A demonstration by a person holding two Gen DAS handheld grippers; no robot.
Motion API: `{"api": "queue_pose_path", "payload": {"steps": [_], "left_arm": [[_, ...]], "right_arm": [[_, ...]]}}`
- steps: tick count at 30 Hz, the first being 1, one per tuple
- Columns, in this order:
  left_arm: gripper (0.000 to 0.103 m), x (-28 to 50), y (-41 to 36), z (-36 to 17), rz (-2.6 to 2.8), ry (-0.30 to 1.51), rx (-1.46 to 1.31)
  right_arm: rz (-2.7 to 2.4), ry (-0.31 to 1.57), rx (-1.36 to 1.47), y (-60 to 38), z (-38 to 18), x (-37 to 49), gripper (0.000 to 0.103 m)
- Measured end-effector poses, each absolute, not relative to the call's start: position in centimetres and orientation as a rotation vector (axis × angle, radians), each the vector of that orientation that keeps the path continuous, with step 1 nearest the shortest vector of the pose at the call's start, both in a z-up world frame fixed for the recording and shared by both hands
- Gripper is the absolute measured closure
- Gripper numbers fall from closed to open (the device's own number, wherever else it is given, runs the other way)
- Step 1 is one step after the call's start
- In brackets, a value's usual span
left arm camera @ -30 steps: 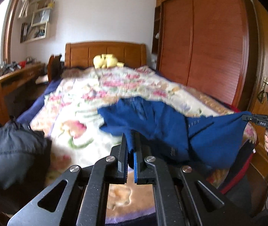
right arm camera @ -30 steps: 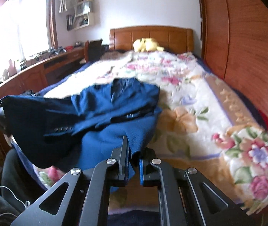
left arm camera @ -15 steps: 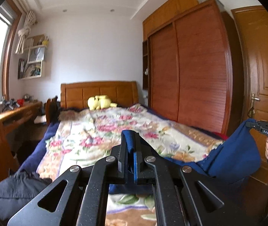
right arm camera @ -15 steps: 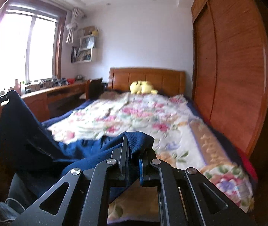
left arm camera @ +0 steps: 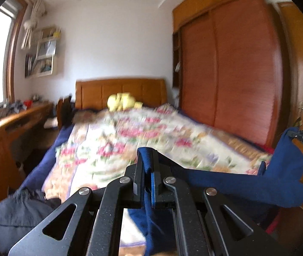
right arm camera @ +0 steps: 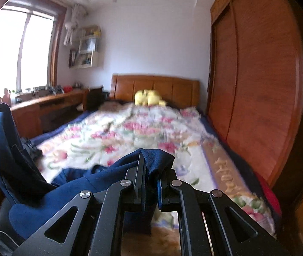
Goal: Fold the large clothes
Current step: 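Grasp the hem with both tools and lift it toward the collar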
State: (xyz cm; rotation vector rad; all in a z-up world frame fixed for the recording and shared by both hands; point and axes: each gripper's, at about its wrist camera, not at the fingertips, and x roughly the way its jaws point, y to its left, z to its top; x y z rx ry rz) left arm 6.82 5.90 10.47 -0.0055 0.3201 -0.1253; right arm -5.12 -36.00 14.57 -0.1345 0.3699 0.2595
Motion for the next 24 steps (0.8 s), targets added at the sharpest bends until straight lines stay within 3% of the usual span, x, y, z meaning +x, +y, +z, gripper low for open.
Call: {"api": "queue_pose_path", "payload": {"steps": [11,18,24], "left_arm": [[0.098,17.9,6.4,1.1,-0.030,0.484,0.003],[0.098,23.6,6.3,0.4,-0.015,0.528,0.007],[0.098,27.3,5.7,-1.0,-0.015,0.579,0.012]], "right_arm": [[0.284,0.549,-0.204,-30.1,6.3,8.4,0.096],[0.227,0.577,-0.202,-27.4,6.5,15.9,0.095],[0.223,0.666,-0.203,-24.8,3.2,20.1,0.095]]}}
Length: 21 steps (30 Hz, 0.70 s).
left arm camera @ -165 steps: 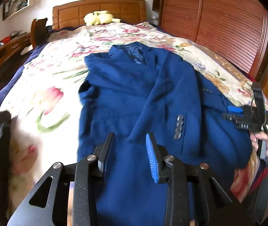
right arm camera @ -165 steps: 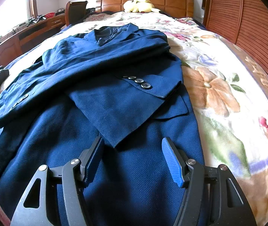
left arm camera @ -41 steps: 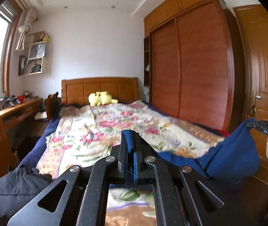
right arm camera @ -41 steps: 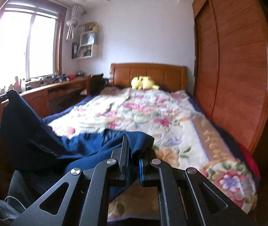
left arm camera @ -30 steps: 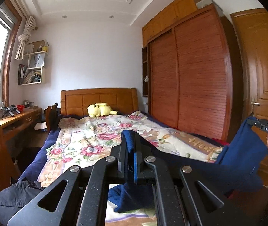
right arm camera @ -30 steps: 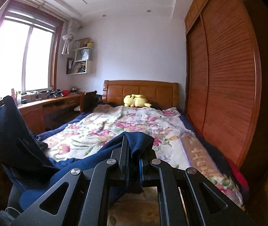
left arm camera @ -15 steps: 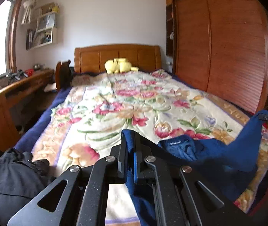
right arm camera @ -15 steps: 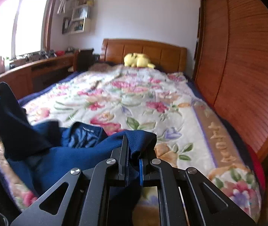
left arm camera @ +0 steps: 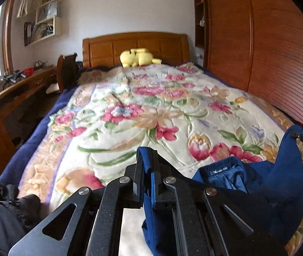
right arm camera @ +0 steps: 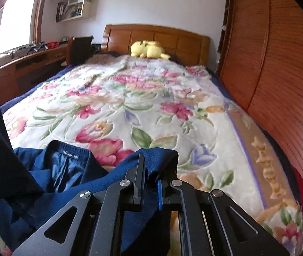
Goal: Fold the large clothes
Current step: 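Grasp the hem with both tools and lift it toward the collar, then lay the hem over the collar and open both tools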
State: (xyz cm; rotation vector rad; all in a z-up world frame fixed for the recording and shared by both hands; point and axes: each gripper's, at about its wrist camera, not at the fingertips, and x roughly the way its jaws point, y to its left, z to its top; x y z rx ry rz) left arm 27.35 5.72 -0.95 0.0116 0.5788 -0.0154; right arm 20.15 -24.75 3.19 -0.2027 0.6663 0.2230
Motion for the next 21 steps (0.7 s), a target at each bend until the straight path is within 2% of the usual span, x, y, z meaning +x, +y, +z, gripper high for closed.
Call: {"api": "queue_pose_path", "payload": {"steps": [4,9,10,12,14,17,21], "left_arm": [[0.098,28.1,5.3,-3.2,0.001,0.630,0.019],[0.096,27.2,5.6,-4.4,-0.044,0.676,-0.004],[0.093,26.9,5.7,-4.5,-0.051,0.678,-0.003],[0.077,26.0,5.7,-4.7,-0.087,0.688,-0.016],[0.071,25.0,5.6,-5.1,-0.130,0.700,-0.029],[0.069,23.1,5.0,-5.6,-0.151,0.708,-0.013],[0.068,20.6,4.6,-6.3,-0.181,0.719,-0.016]], "right_arm": [[0.209,0.727,-0.239,-23.3,1.4,21.3,0.094],[0.209,0.744,-0.263,-22.2,1.4,20.6,0.088],[0.209,0.740,-0.262,-22.2,1.7,20.4,0.085],[0.207,0.736,-0.258,-21.9,2.1,19.8,0.073],[0.222,0.733,-0.250,-21.7,2.0,19.5,0.054],[0.244,0.722,-0.249,-21.5,1.0,18.8,0.043],[0.282,0.723,-0.270,-21.0,0.0,16.4,0.039]]}}
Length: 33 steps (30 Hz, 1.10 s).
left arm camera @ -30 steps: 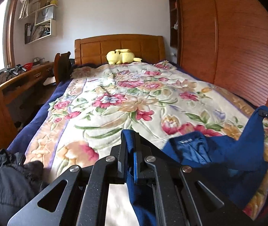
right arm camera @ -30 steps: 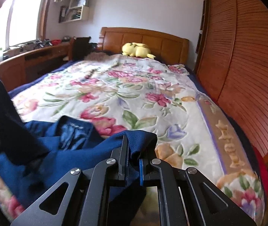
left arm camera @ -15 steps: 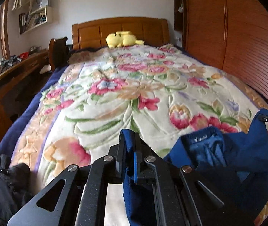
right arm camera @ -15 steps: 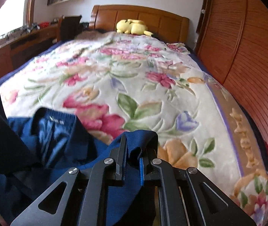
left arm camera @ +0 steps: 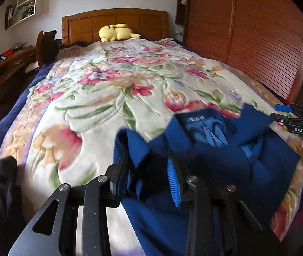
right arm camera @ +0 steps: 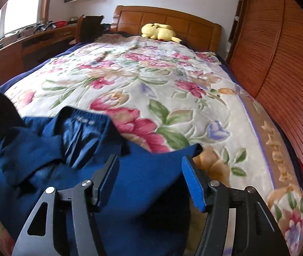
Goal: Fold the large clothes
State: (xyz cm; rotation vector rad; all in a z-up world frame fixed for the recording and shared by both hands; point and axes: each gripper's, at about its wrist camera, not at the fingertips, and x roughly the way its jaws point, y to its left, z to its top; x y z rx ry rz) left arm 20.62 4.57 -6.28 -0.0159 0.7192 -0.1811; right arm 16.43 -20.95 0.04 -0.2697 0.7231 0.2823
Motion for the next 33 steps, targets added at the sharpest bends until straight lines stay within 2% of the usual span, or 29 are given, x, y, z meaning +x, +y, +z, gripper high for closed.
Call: {"api": "queue_pose_path", "payload": {"steps": [11,19,21,25,33], "left_arm": [[0.067,15.0,3.4,-8.9,-0.215,0.747,-0.060],[0.067,14.1,2.3,-10.7,-0.211,0.784,-0.070],[0.067,14.4,2.0,-10.6,-0.199,0.777,-0.063],[0.067,14.9,1.5,-10.4,-0.208,0.776,-0.052],[0.067,16.3,0.6,-9.8,-0.219,0.770,-0.025]], "right_arm": [[0.407,0.796,-0.337,-20.4,-2.8,13.4,0.039],[0.285,0.849,-0.339,-21.7,-2.6,20.1,0.039],[0.272,0.834,-0.314,-21.6,-1.8,22.1,0.039],[0.224,0.686,-0.273,-21.2,1.3,23.5,0.039],[0.329,0.735,-0.275,-20.2,0.2,21.5,0.039]]}}
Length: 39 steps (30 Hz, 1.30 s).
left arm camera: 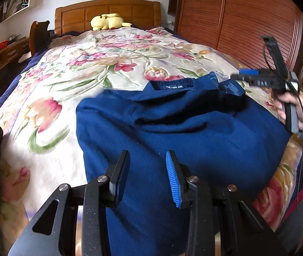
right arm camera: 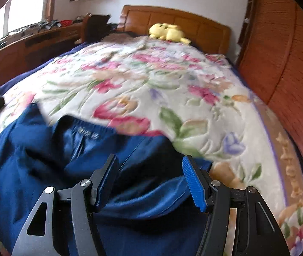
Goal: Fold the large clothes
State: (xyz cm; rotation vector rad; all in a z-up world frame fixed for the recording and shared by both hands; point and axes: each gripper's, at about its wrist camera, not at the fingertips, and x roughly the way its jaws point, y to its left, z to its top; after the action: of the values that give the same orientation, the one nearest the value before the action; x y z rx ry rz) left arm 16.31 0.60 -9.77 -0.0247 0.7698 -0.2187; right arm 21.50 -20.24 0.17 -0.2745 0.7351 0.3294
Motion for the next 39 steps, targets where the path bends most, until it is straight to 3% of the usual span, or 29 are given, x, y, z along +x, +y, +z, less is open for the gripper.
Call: {"api": "queue_pose_path", "payload": {"steps": [12,19,23,26,30,39], "left_arm": [[0.067,14.7,0.8,-10.9,-0.225,0.789,-0.054],[0.067,13.8,1.6,-11.0,-0.220,0.786,-0.070],[0.067,13.3,2.1,-11.2,-0.221,0.784,-0.078],[0.067,13.0,2.2,-11.4,-0.221,0.780,-0.082],[0.067,12.4,2.3,-11.6,-0.230,0.777,-0.088],[0.067,12.3,1.8,-11.8,-0.232,0.773,-0.078]], "right_arm": [[0.640,0.766,-0.331,-14.6,1.8,18.8,0.039],[0.689,0.836,-0.470,-7.8,-0.4,22.1,0.039],[0.637,0.858,-0.563,-5.4,-1.4,24.4,0.048],[0.450,0.824,-0.597,-6.0,-1.1,27.5,0.056],[0.354,0.781,-0.418,-10.0,1.6,30.2,0.056],[0.637,0.851,-0.354,-13.5,2.2,26.6,0.056]]}}
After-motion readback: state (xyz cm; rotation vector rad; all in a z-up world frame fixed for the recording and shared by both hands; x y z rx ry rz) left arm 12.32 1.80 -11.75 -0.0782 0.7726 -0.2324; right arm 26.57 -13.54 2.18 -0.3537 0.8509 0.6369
